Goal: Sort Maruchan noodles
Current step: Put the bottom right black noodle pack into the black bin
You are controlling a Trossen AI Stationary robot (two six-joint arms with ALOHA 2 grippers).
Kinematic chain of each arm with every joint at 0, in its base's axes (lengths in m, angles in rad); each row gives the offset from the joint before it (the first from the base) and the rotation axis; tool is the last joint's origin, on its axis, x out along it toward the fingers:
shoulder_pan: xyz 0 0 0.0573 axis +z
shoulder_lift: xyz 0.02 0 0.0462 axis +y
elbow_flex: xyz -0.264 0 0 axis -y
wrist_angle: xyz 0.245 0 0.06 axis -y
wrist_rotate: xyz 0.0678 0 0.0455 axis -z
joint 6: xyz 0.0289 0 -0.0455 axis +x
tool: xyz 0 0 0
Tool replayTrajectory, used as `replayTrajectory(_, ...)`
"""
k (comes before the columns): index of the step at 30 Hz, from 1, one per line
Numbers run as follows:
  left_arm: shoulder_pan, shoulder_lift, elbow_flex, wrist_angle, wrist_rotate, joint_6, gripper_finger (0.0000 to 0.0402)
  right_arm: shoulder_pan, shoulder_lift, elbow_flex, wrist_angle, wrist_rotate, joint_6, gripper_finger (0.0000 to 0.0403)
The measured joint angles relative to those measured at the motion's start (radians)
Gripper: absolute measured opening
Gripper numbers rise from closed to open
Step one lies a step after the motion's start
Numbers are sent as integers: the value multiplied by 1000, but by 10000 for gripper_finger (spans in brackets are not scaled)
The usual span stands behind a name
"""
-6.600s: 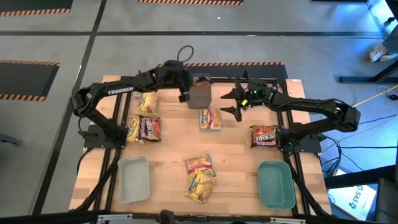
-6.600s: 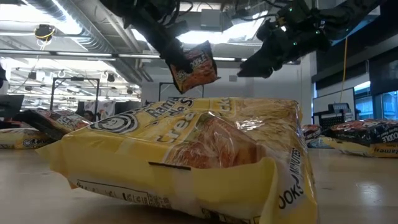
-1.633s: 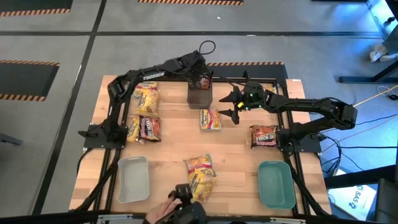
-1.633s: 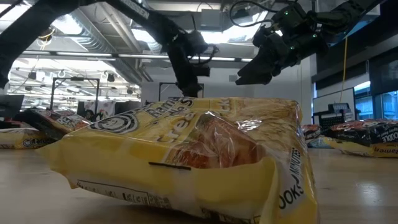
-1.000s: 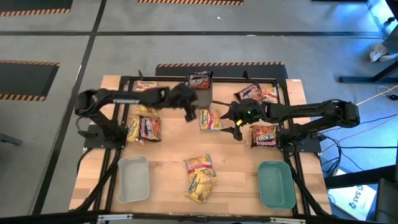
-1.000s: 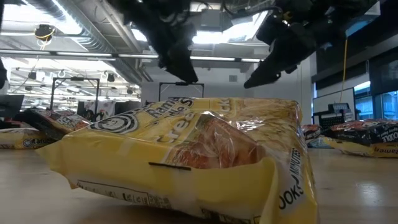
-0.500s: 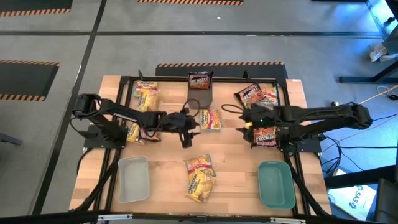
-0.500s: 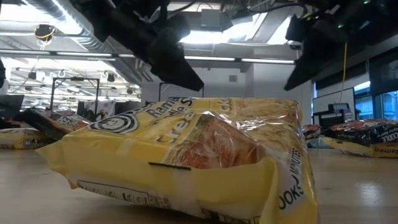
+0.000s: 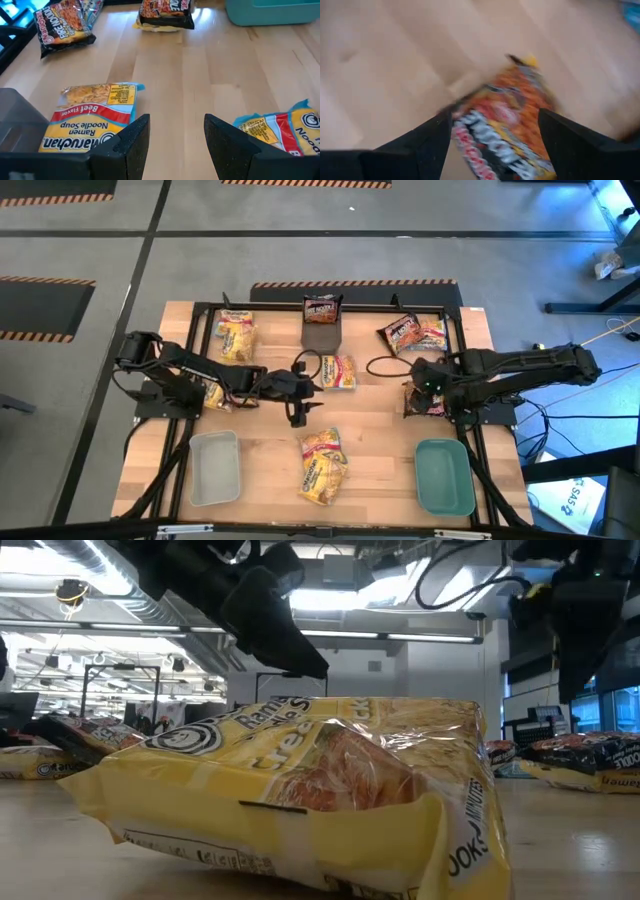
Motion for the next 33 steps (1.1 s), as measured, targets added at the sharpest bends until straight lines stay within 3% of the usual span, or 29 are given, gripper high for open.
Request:
replayTrajectory(4,0,0,0,0,-25,-1,181,-4,1,-46,-47,-5,121,280)
replayTrajectory(12,-10,0,0,-7,-25,-8,181,-20,12,-136,50,-2,125,280)
replayTrajectory(25,-7,0,0,-2,-26,0,181,-20,157,-154,510,-98,-70,280)
replayTrajectory(33,-7,1,0,41,-26,0,181,-20,282,-157,878,-253,-202,280)
